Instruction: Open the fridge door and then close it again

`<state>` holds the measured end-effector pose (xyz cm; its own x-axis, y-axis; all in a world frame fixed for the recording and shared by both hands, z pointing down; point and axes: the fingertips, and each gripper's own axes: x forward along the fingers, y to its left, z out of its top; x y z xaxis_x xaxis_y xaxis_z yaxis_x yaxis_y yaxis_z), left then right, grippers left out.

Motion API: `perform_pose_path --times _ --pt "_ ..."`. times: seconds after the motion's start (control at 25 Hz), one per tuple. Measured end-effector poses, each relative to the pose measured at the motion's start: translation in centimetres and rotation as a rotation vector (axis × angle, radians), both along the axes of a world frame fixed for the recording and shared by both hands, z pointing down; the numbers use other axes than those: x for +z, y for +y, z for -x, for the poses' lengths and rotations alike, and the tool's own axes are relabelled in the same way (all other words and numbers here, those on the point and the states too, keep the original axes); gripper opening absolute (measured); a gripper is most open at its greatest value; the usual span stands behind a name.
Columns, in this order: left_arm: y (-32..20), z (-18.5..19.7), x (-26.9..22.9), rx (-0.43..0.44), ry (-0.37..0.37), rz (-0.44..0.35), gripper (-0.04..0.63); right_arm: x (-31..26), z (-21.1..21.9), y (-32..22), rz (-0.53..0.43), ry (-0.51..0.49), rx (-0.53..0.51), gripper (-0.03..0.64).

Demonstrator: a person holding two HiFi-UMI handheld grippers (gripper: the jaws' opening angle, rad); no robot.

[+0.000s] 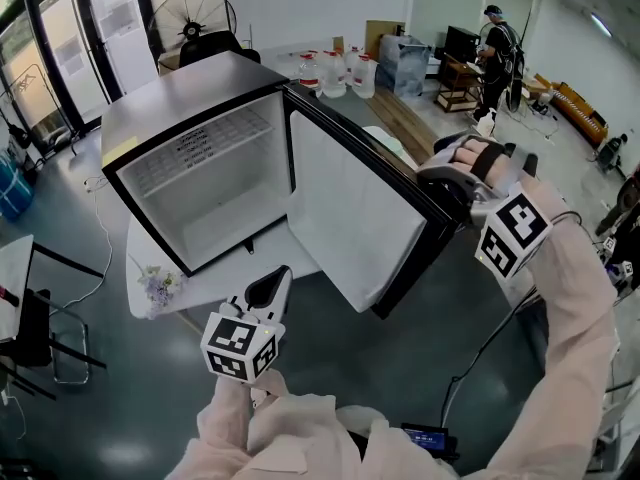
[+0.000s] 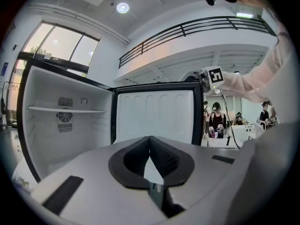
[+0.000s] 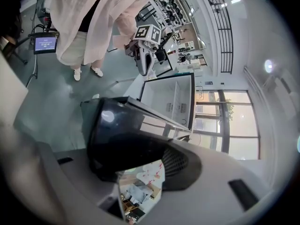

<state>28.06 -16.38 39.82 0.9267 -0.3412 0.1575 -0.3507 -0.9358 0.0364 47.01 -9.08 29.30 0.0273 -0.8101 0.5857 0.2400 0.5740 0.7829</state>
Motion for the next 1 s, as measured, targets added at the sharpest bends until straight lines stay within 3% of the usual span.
perform_pose_path --times 0.64,1.0 --pt "0.1 -0.2 -0.1 0.01 0.001 0.011 0.011 -0.4 0.7 0.2 -0.002 0.006 0.024 0.175" --pt "1.2 3.1 -0.2 -0.013 0.012 0.026 0.011 -0.9 3.7 0.3 -0.01 -0.005 0.066 0.173"
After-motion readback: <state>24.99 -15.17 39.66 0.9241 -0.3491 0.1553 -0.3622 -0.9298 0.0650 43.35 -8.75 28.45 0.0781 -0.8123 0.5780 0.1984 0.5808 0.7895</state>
